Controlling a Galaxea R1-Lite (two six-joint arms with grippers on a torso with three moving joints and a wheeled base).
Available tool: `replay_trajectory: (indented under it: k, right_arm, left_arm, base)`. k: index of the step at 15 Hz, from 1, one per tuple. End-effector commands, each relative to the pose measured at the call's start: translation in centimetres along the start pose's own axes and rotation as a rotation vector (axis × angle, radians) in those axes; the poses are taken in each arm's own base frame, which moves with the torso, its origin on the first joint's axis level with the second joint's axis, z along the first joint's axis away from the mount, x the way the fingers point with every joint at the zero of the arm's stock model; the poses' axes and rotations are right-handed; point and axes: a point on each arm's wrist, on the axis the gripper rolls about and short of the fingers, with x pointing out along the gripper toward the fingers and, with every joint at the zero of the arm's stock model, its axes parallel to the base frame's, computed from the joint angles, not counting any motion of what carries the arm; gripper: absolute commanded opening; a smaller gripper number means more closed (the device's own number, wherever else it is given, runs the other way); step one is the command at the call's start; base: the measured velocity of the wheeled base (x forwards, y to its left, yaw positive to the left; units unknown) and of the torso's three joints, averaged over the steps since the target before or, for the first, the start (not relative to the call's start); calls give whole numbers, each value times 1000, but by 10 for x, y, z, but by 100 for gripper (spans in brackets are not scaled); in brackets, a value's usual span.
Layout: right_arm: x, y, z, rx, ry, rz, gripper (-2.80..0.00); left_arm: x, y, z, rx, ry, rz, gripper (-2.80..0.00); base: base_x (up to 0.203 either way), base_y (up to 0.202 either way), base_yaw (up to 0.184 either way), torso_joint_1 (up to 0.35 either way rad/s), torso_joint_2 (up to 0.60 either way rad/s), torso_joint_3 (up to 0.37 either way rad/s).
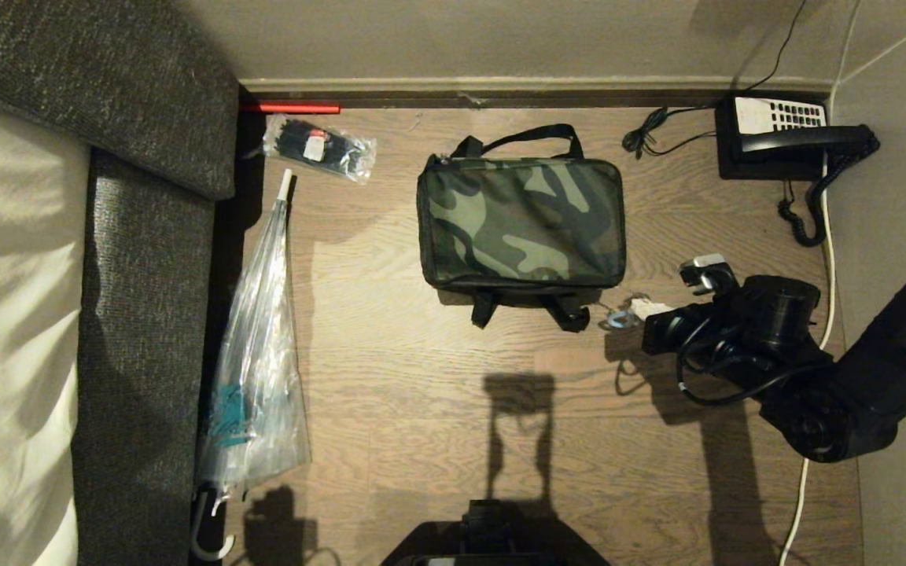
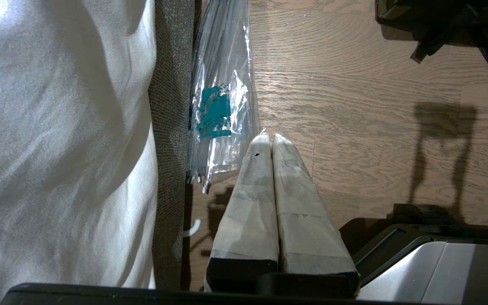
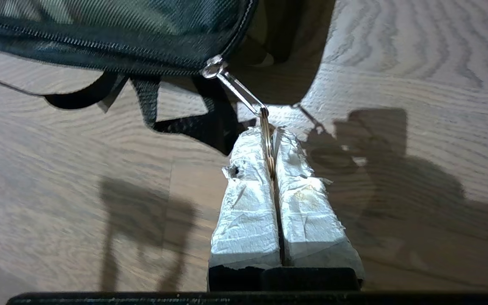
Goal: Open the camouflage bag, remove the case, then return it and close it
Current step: Open the top of the storage box
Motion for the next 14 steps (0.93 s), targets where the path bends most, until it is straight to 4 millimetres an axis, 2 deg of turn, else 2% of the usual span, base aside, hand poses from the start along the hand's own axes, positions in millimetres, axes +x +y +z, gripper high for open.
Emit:
replay_trajectory:
  k: [1, 6, 14]
  right_arm:
    - [0, 0, 4, -1, -19, 2, -280]
    - [1, 2, 5, -2, -22, 30, -280]
    - [13, 0, 0, 0, -1, 52, -280]
  left_arm:
    - [0, 0, 0, -1, 0, 0, -280]
    - [0, 0, 0, 0, 0, 0, -280]
    - [0, 0, 0, 0, 1, 0, -280]
  base:
    - [0, 0, 0, 0, 0, 0]
    - [0, 0, 0, 0, 0, 0]
    - [0, 0, 0, 0, 0, 0]
